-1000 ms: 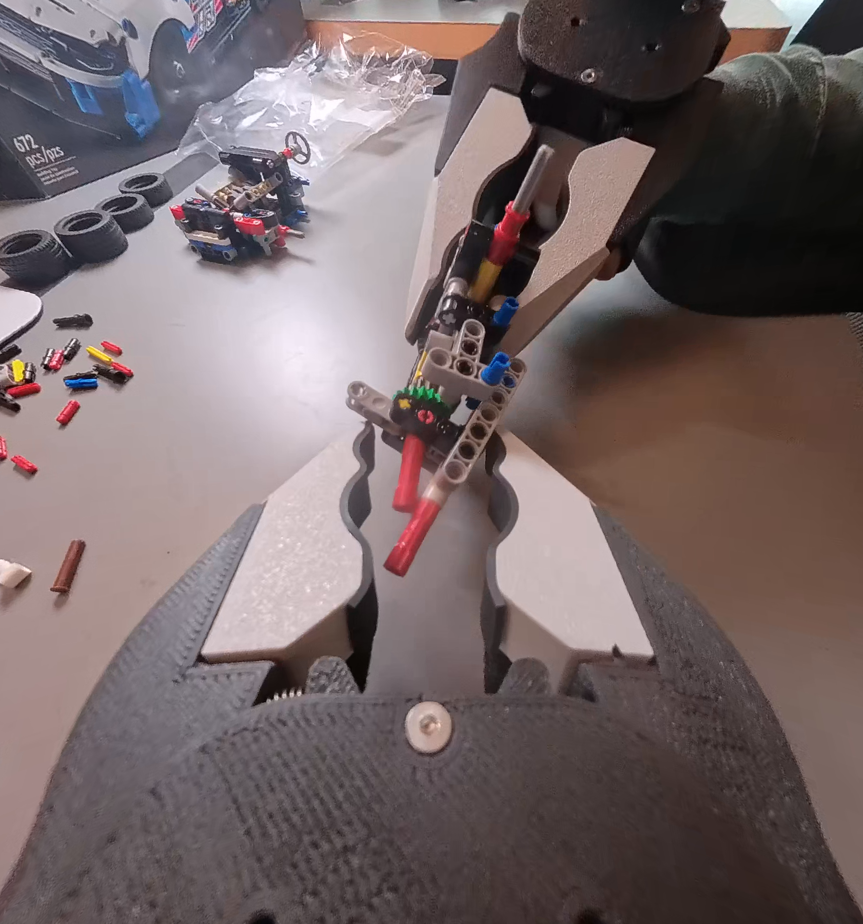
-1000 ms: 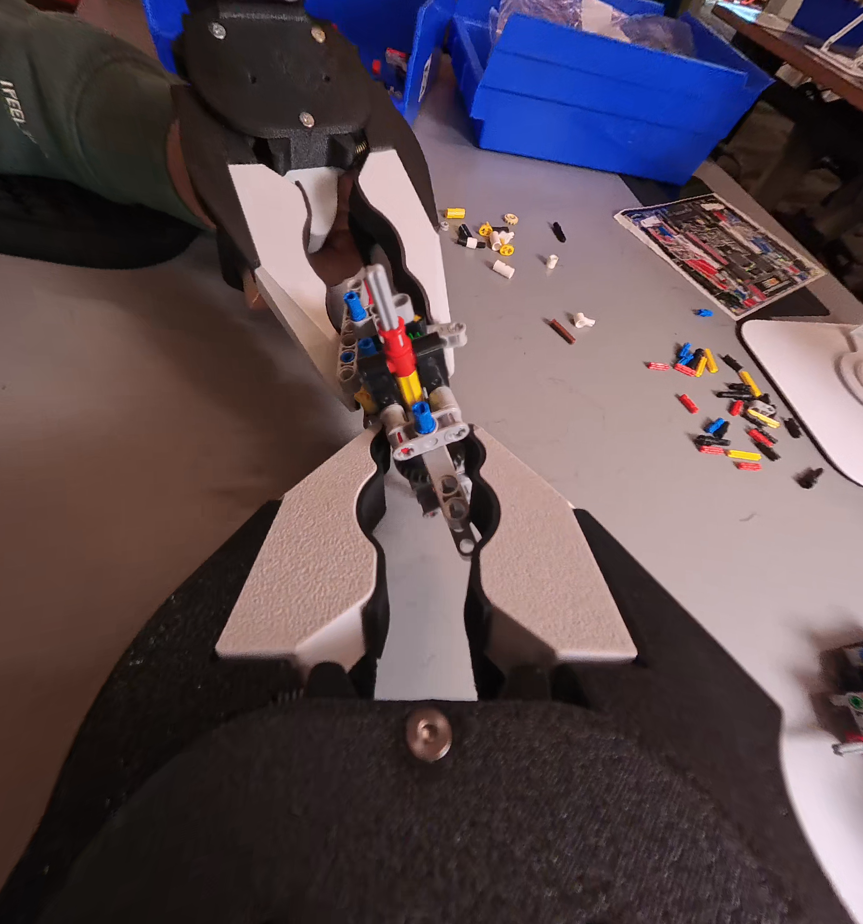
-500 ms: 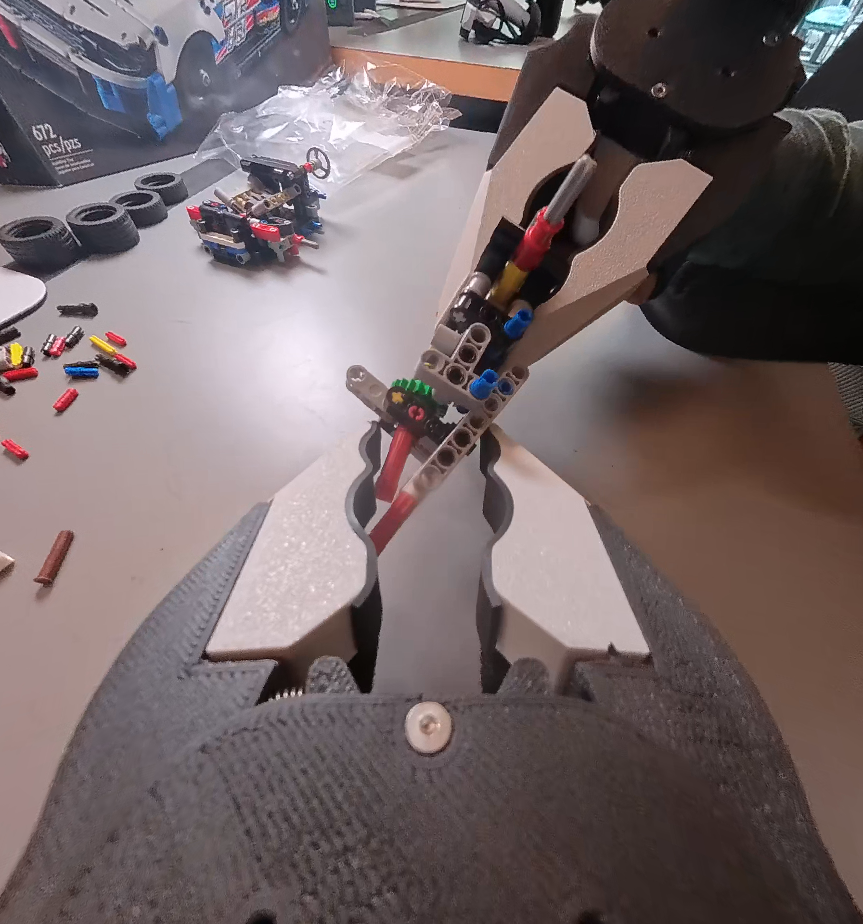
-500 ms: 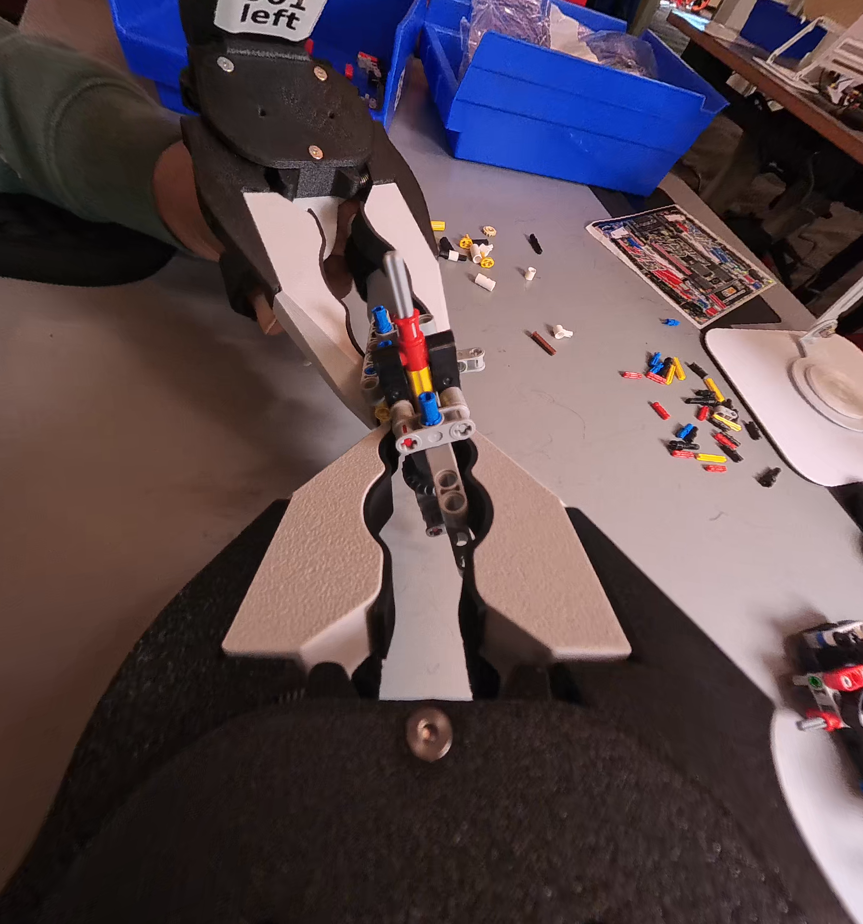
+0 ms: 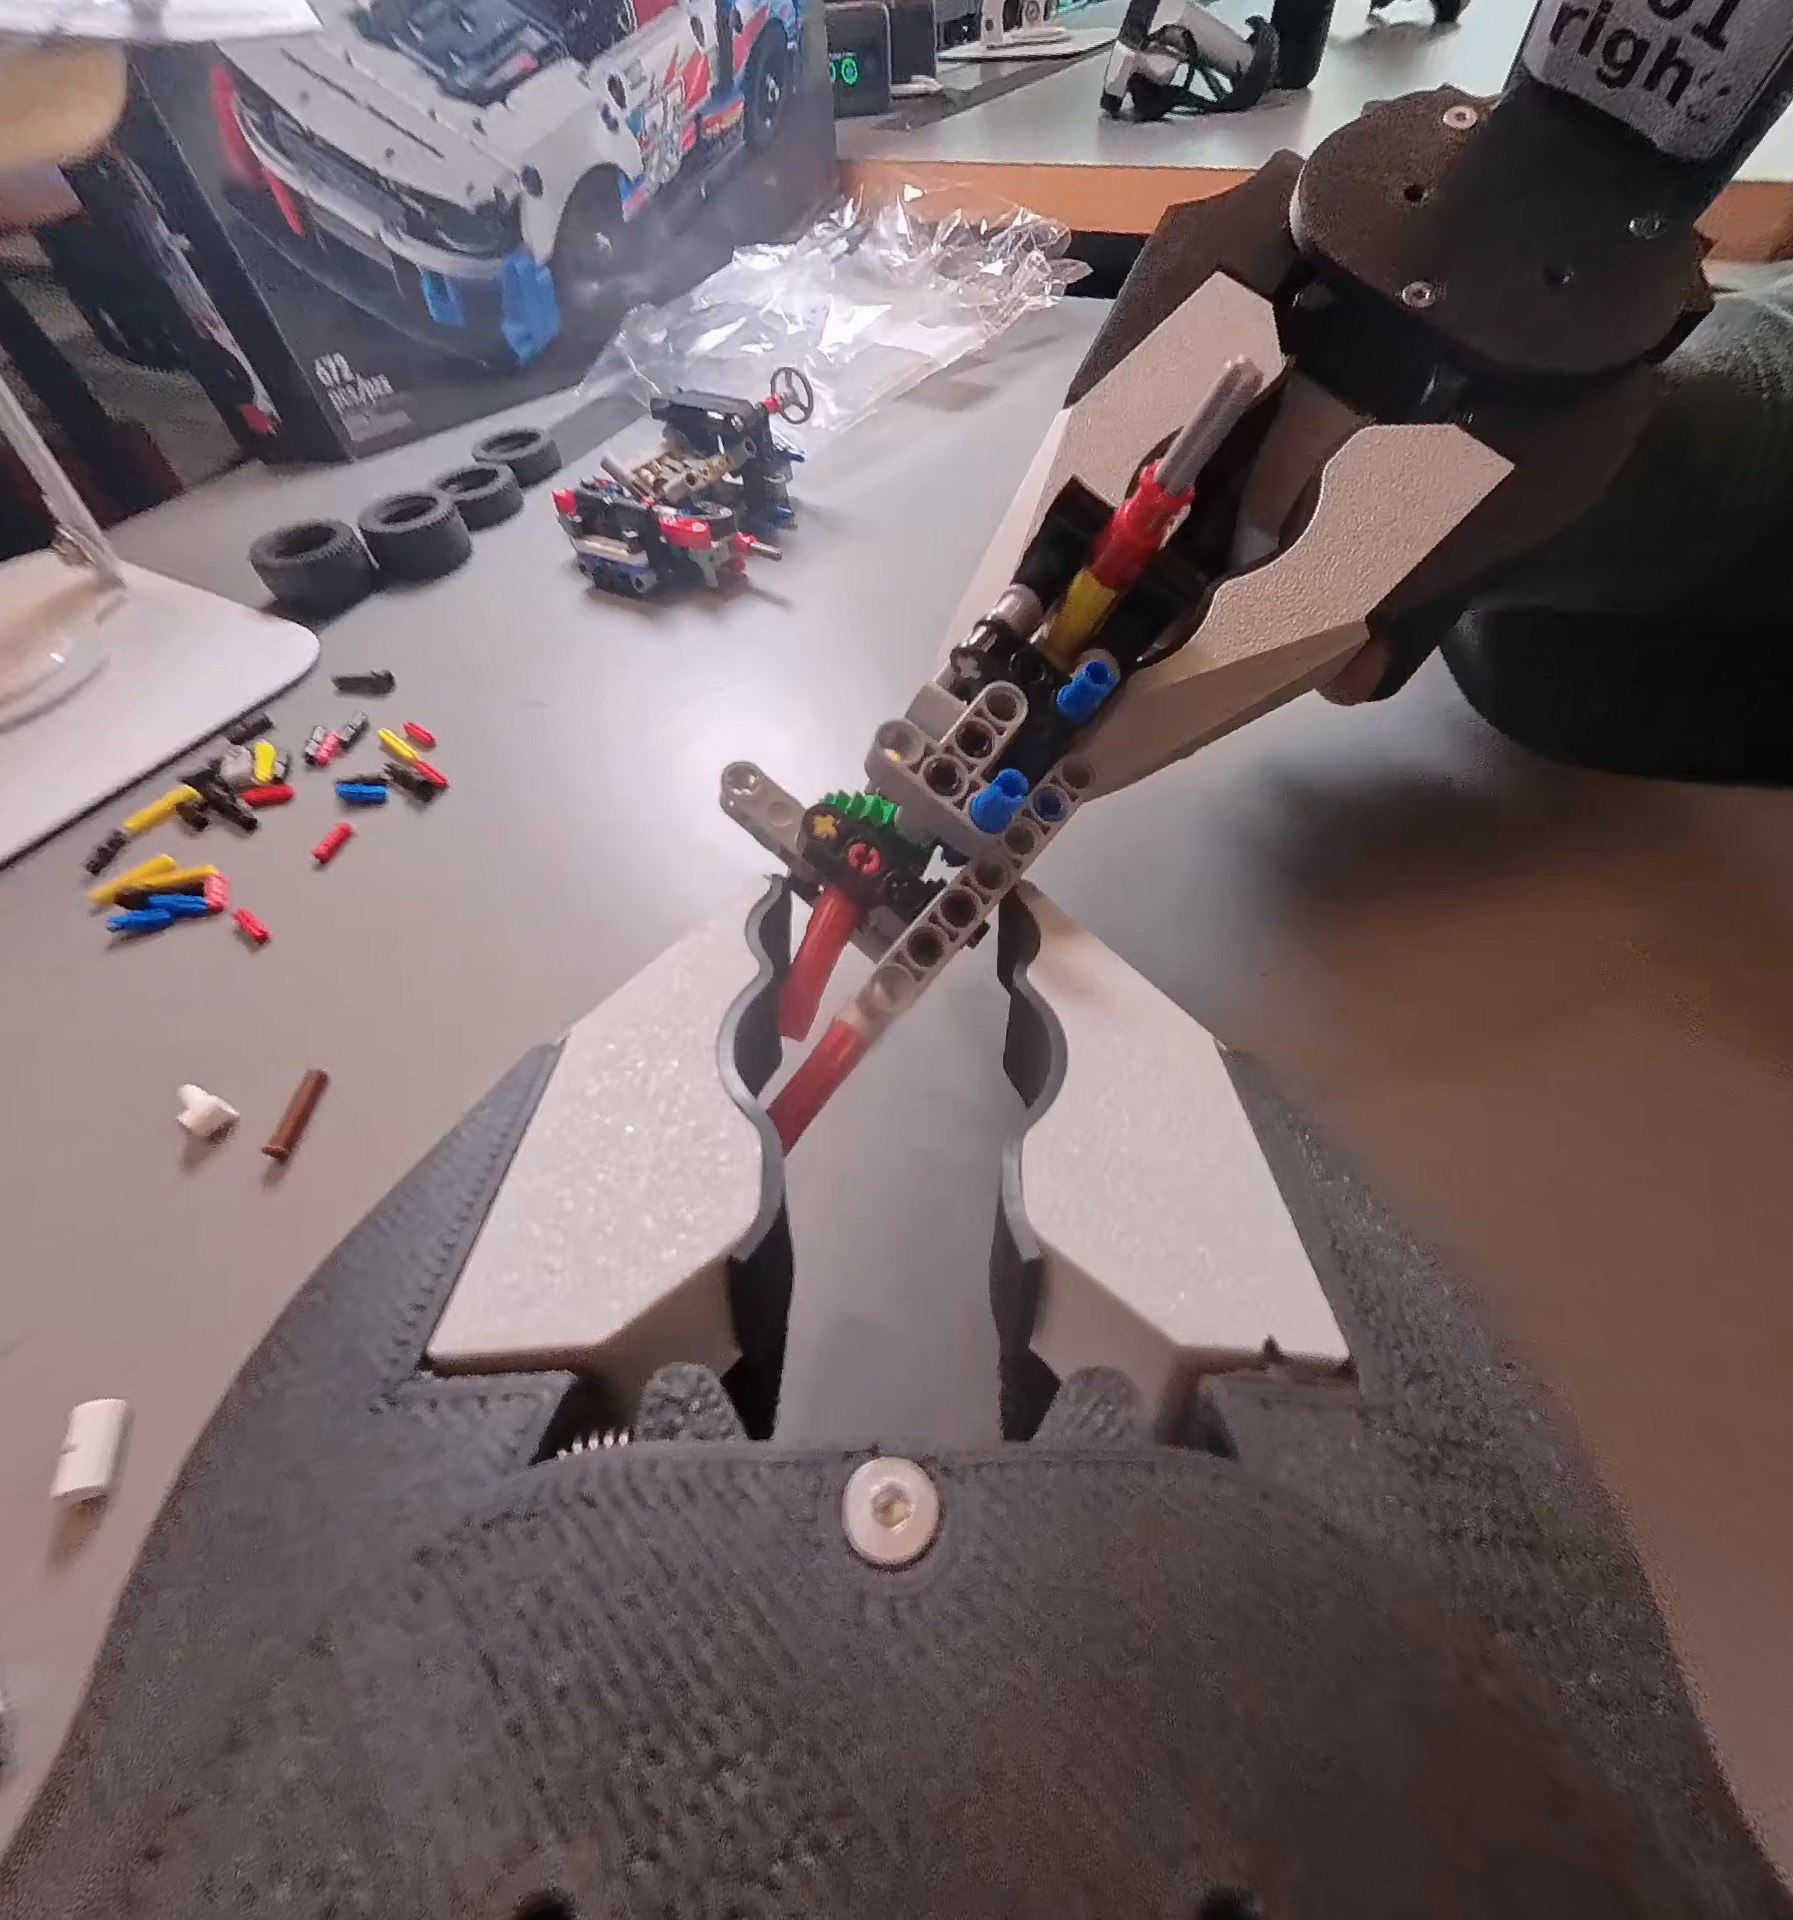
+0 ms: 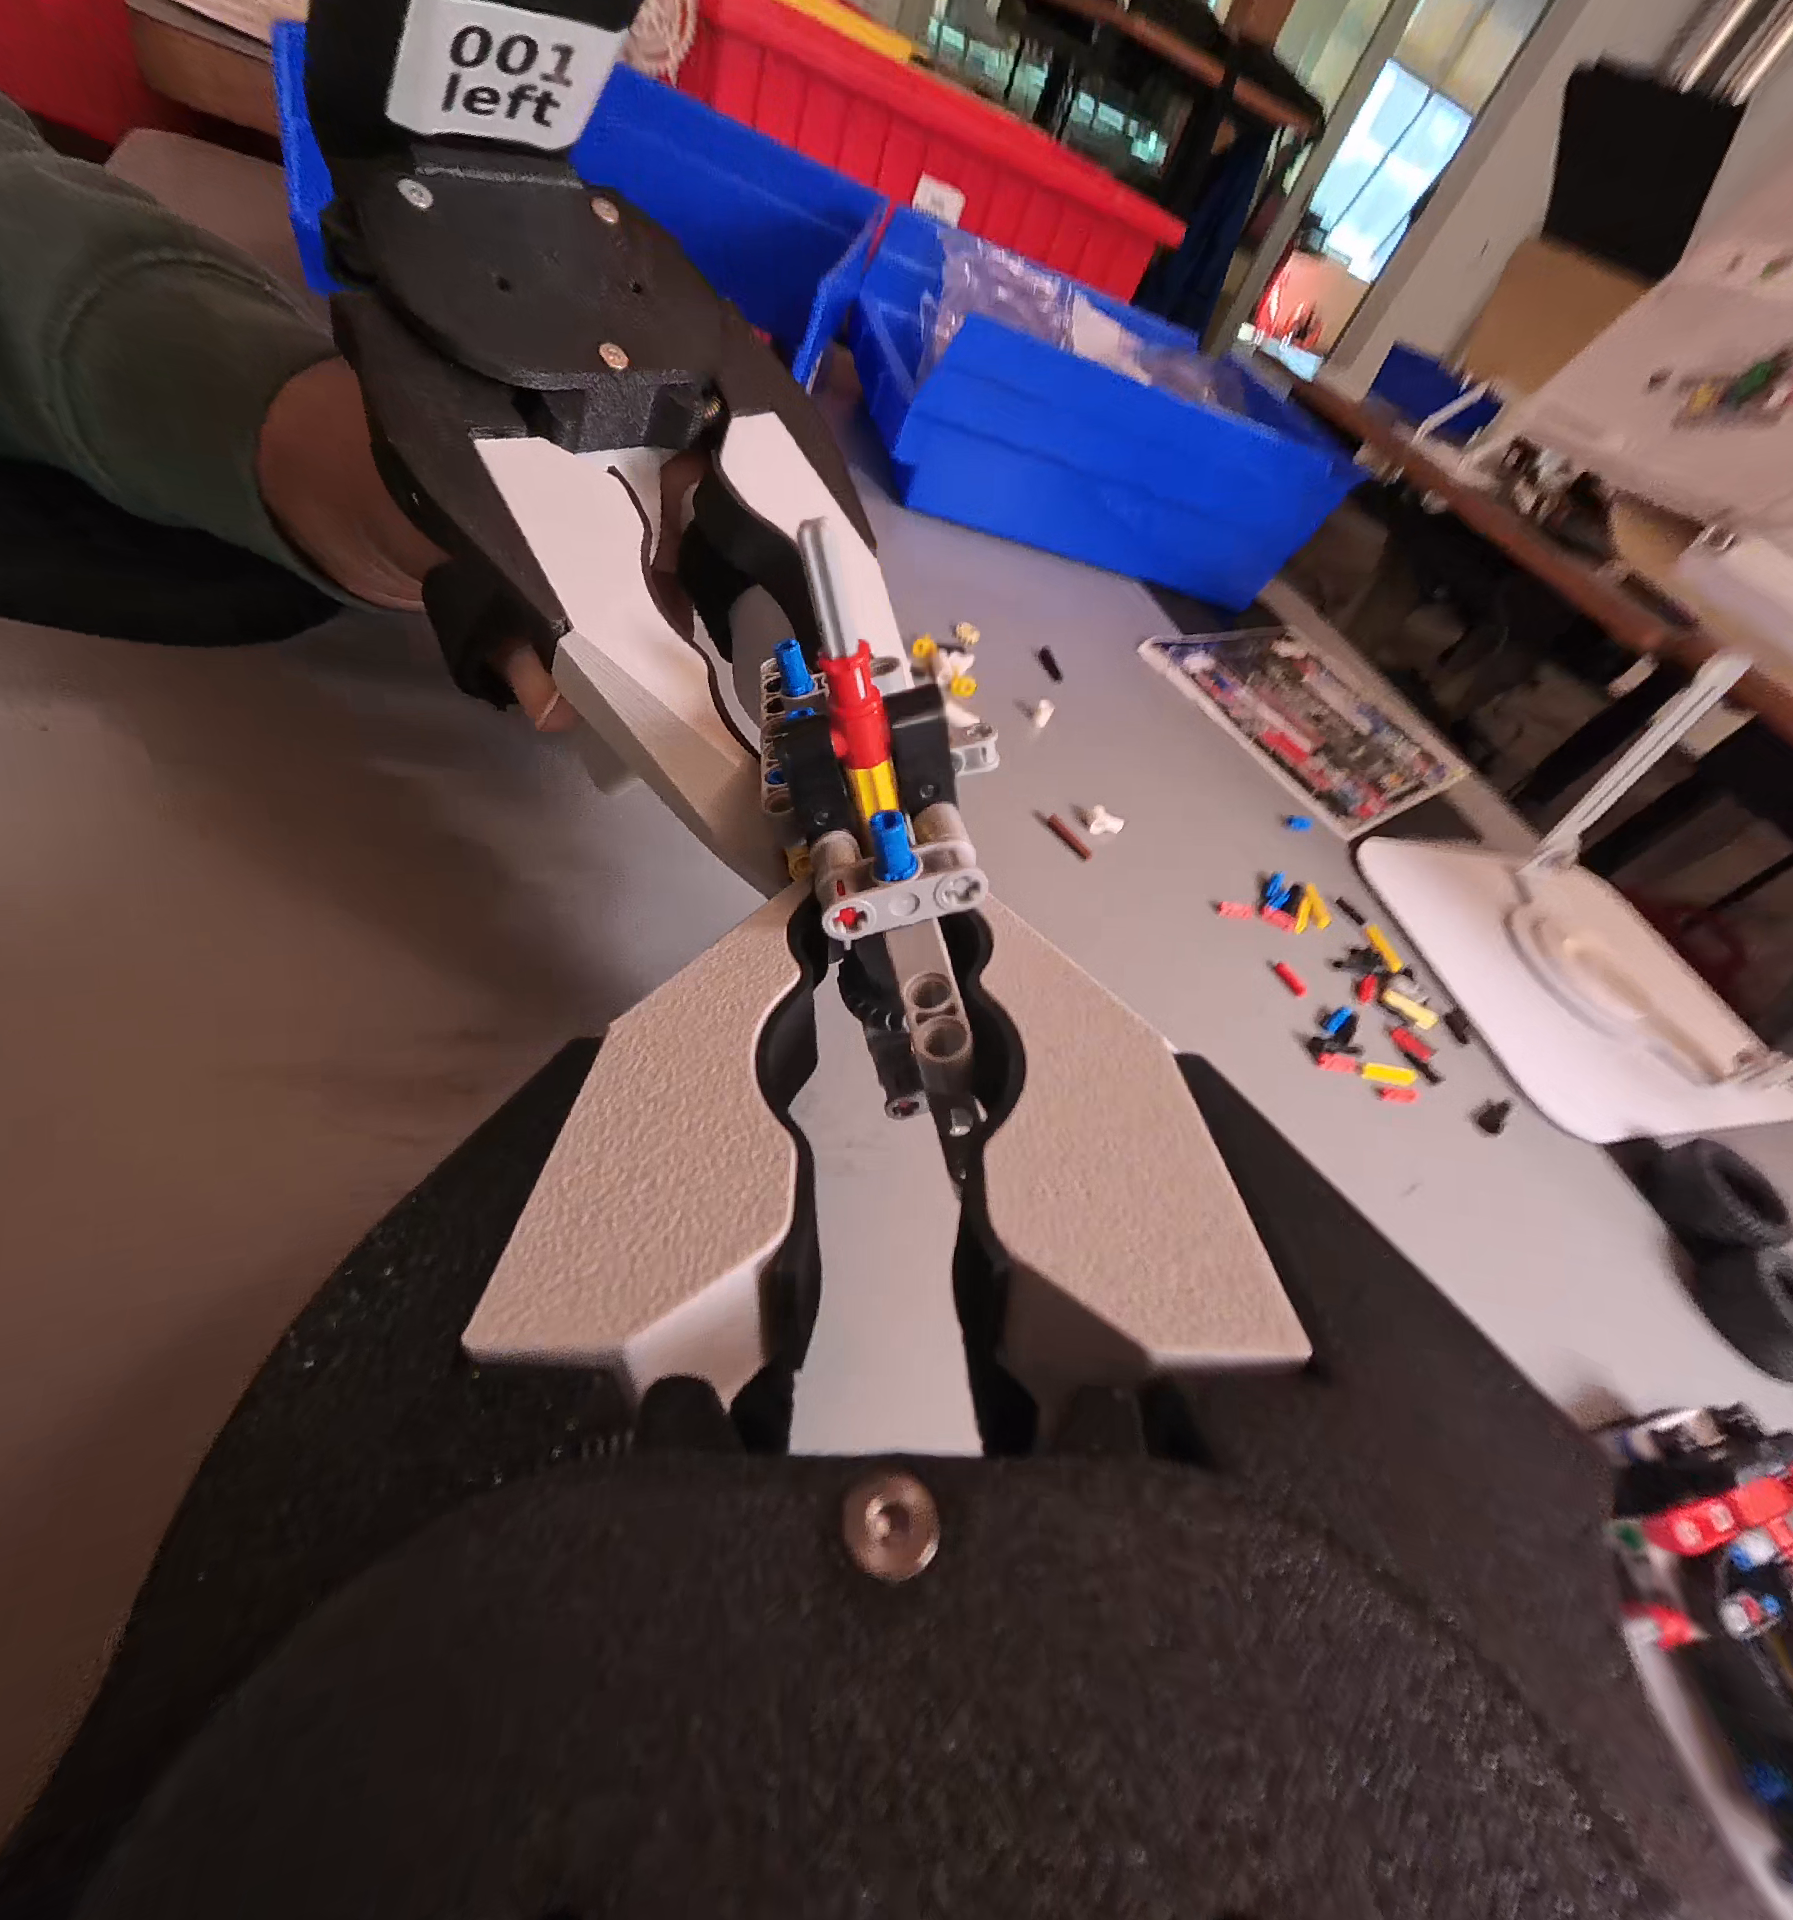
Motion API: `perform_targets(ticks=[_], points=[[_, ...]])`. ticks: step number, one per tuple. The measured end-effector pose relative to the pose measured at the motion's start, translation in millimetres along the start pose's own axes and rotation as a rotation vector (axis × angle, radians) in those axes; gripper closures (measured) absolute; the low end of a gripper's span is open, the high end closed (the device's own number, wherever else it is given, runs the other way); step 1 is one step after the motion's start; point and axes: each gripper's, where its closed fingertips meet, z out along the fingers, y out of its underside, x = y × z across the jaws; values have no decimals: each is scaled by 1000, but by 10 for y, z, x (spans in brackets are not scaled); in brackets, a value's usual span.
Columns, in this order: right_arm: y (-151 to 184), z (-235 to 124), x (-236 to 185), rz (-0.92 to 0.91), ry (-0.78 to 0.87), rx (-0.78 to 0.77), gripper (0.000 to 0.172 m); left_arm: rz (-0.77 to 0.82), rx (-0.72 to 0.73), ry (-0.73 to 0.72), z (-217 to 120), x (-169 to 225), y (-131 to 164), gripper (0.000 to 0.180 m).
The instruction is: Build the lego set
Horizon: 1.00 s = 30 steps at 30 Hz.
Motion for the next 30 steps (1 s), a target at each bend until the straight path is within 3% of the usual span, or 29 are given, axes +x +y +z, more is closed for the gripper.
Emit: perform_targets(ticks=[6, 21, 30], points=[[-140, -55, -22, -204, 65, 120, 151, 217, 63, -93, -93, 14, -143, 141], [-363, -148, -48, -435, 185, 233, 151, 296, 169, -165, -244, 6, -349, 130], [-389, -151, -54, -447, 193, 261, 151, 329, 181, -182, -281, 20, -384, 130]])
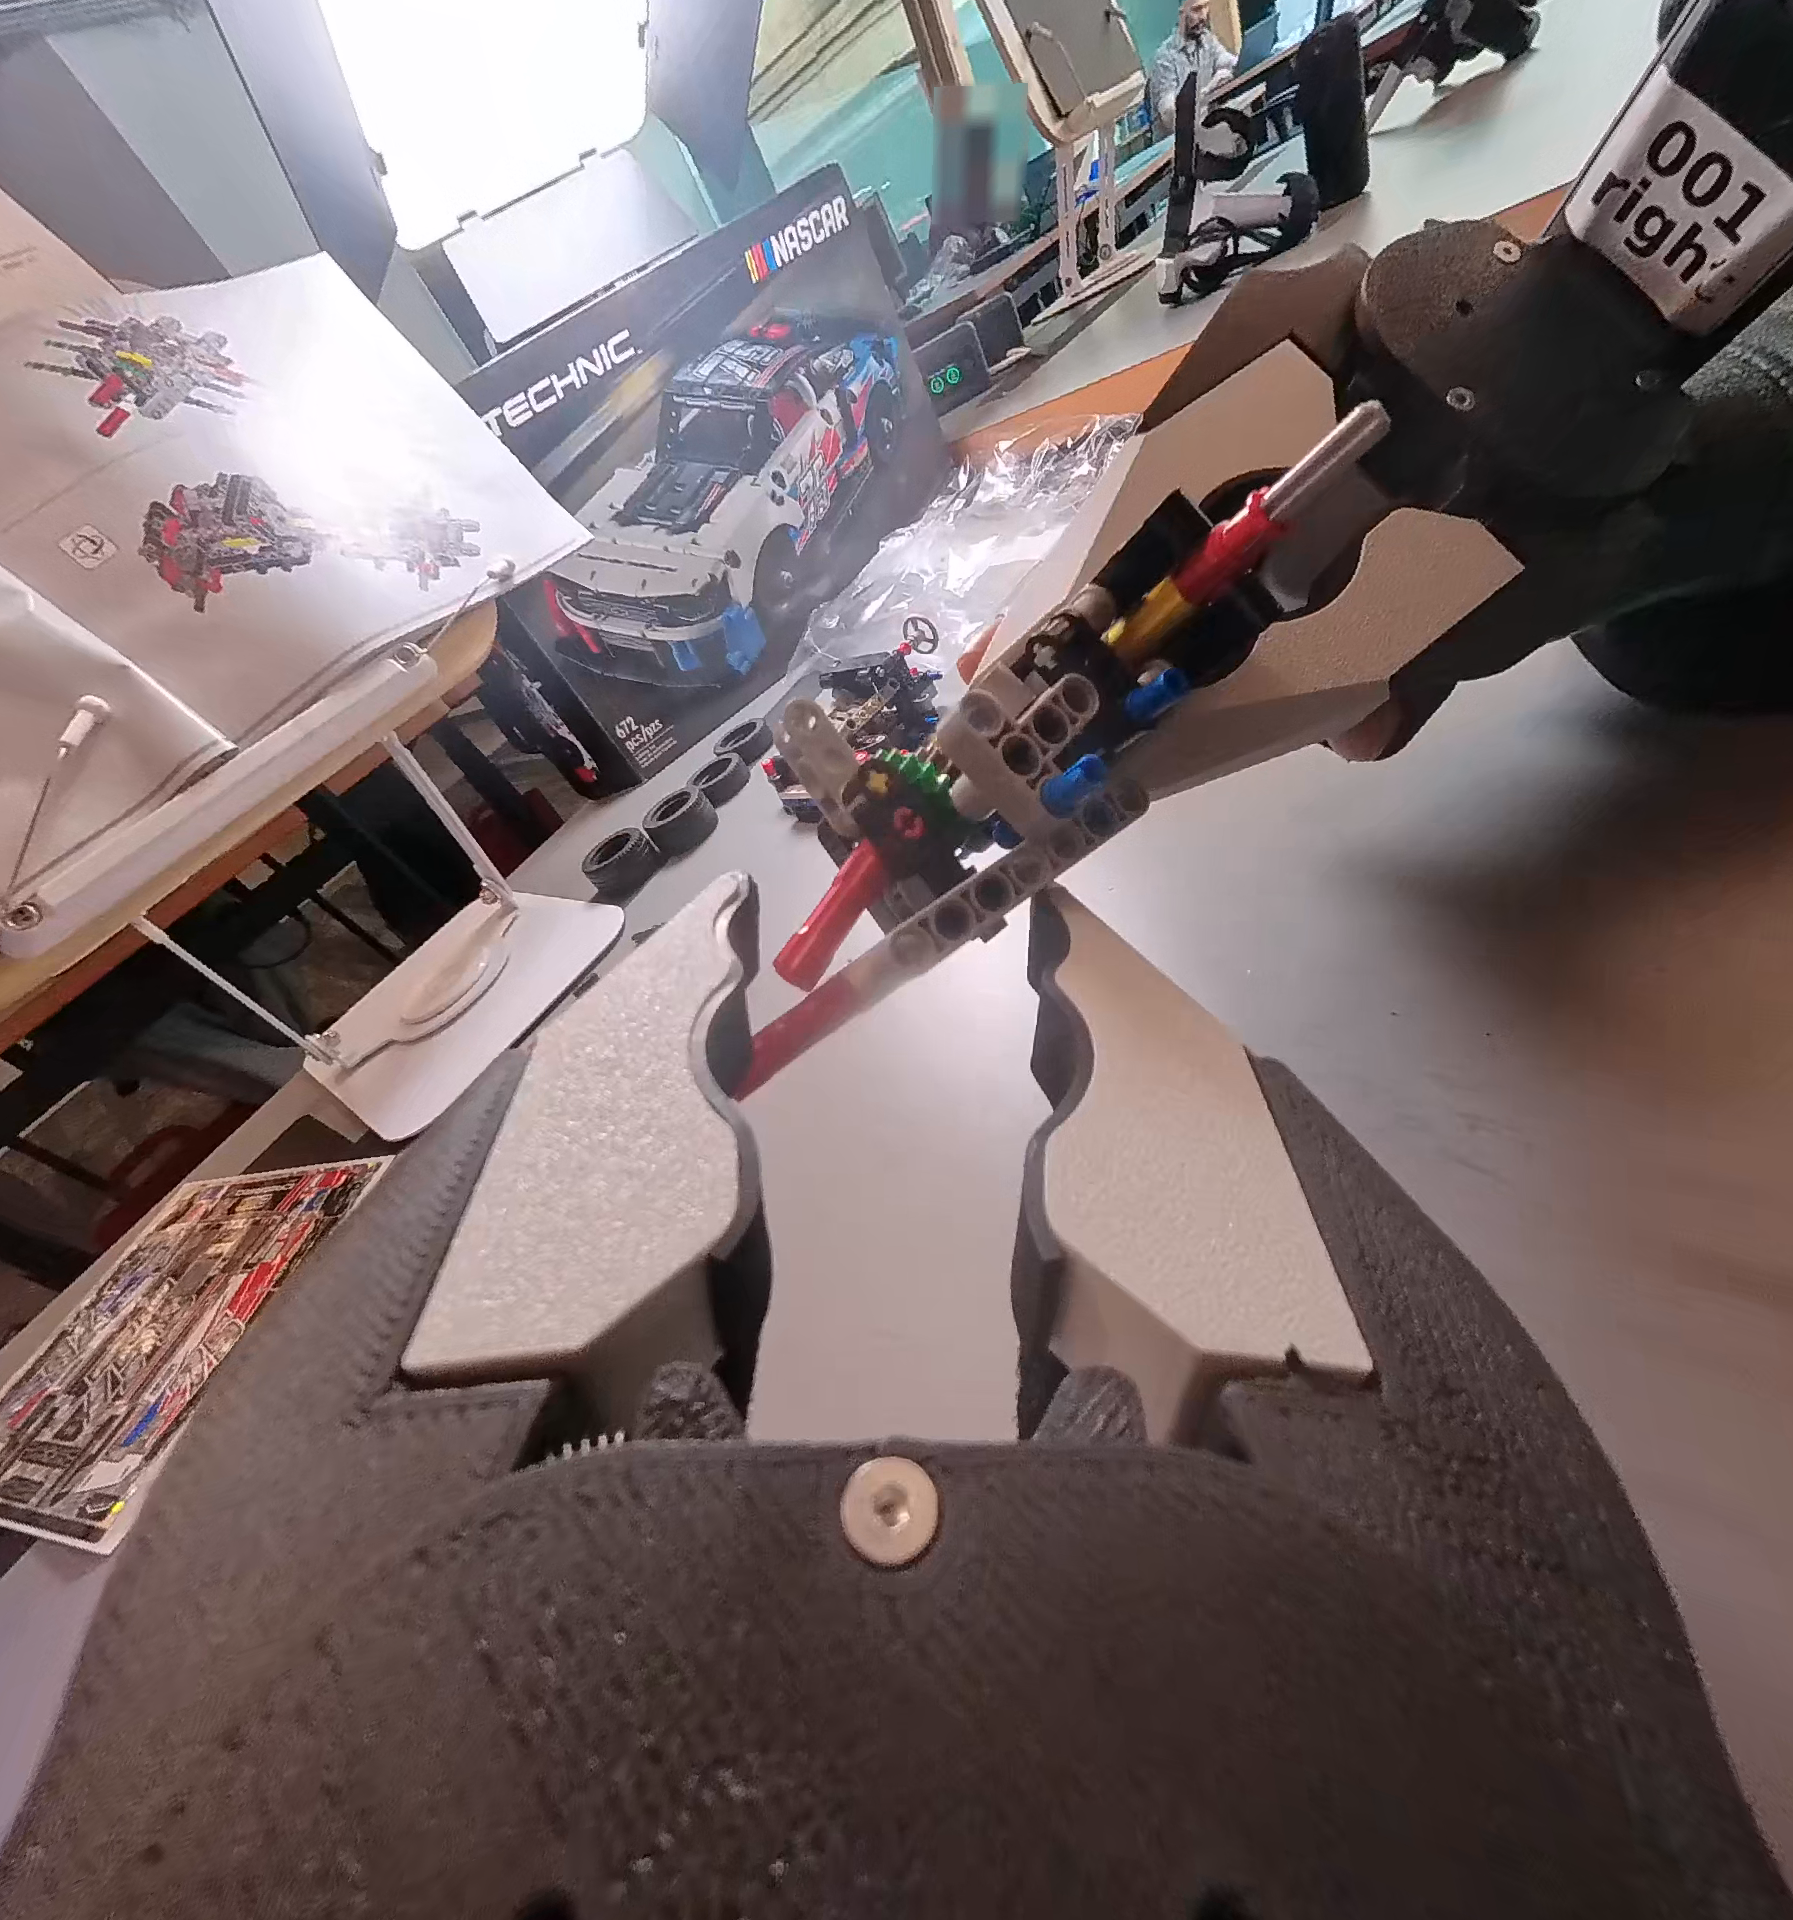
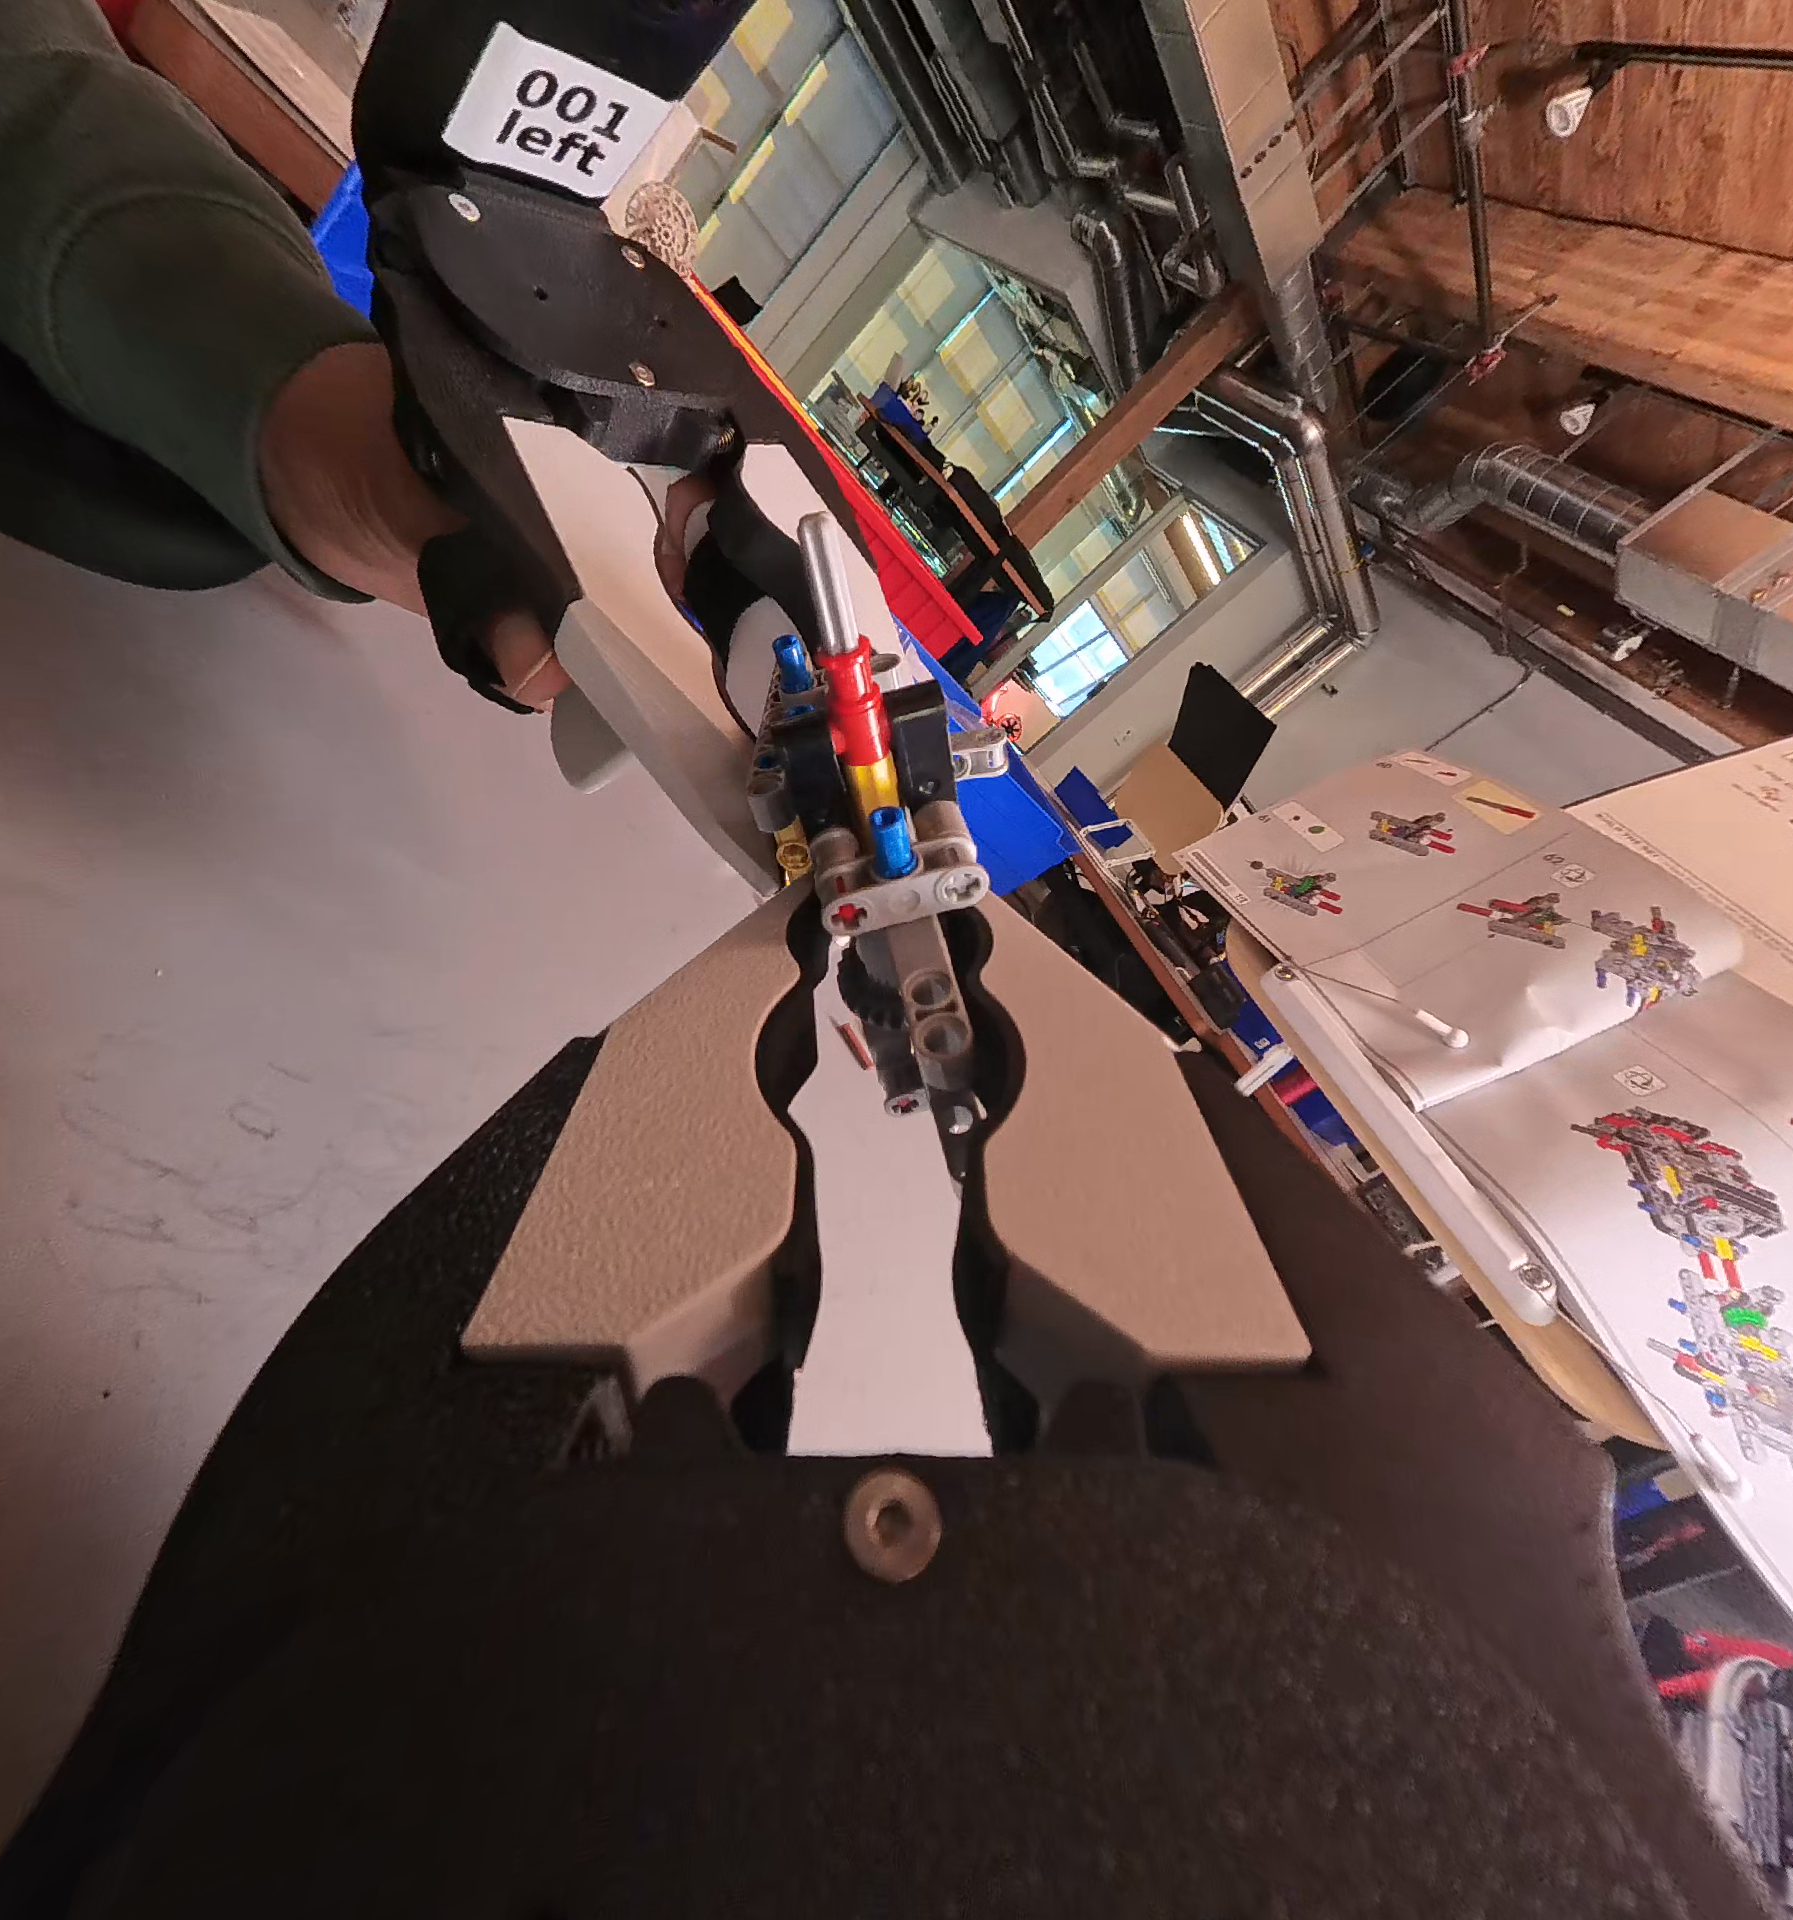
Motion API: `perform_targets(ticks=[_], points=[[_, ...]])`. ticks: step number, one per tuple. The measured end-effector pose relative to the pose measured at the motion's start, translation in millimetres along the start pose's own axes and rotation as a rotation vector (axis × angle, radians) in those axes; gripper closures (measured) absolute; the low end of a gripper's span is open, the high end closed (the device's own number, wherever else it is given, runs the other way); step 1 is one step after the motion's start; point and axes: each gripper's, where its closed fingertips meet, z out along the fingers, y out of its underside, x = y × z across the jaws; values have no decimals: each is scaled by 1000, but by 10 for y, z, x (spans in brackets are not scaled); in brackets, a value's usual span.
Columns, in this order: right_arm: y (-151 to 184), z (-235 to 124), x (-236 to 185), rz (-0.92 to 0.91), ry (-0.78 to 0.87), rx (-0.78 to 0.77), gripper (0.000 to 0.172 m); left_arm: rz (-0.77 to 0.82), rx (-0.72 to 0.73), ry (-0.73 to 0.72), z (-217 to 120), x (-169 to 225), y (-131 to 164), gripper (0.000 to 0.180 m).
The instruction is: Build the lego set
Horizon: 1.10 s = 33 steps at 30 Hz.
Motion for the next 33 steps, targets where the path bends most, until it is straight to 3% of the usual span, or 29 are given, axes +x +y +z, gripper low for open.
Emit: perform_targets(ticks=[2, 10, 14, 21, 33], points=[[9, 5, 5, 51, -8, 5, 151, -6, 1, 1, -2, -2, -3, 130], [78, 2, 9, 547, -153, 78, 151, -55, 35, 26, -20, 22, -88, 128], [68, -3, 10, 683, -200, 112, 151, -62, 54, 31, -37, 26, -137, 128], [132, 21, 42, 812, -209, 92, 151, -112, 69, 25, -87, -58, -139, 132], [370, 73, -32, 822, -204, -94, 151, -248, -84, 106, 7, -92, 293, 135]])
